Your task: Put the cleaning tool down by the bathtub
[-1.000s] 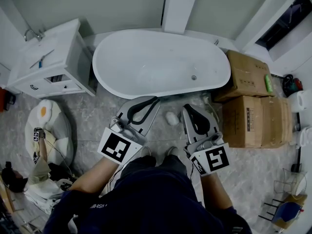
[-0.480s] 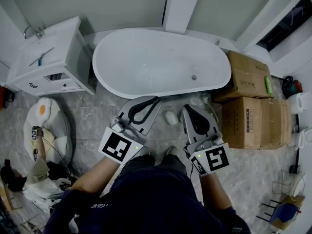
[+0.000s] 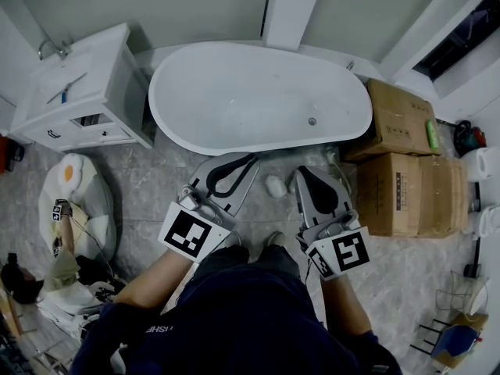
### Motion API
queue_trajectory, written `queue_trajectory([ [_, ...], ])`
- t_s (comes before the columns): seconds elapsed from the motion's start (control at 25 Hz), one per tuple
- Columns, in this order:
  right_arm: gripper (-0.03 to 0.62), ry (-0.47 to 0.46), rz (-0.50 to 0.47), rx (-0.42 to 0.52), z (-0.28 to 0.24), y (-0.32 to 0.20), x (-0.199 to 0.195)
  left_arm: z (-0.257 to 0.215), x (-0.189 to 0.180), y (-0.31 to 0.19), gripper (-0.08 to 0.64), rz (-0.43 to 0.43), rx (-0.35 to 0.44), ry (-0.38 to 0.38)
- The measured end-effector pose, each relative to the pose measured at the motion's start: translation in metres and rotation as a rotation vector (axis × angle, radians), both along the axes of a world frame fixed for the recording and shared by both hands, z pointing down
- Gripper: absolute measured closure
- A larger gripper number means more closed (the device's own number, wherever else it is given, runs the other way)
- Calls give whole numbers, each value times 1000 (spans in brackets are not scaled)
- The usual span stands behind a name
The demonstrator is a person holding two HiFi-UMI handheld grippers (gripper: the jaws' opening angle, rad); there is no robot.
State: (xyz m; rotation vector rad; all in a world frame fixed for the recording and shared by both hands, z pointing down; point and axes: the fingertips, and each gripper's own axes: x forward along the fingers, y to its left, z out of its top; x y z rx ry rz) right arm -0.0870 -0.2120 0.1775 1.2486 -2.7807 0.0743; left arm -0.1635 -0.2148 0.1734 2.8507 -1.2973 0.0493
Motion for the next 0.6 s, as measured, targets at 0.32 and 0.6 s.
queue_trajectory([
  [0.32,588,7,-5,-10,3,2,-3,3,-6,2,518,-10,-11,-5],
  [0.6,588,8,-6,-13,6,0,-6,6,-9,0,518,-11,-10,-5],
])
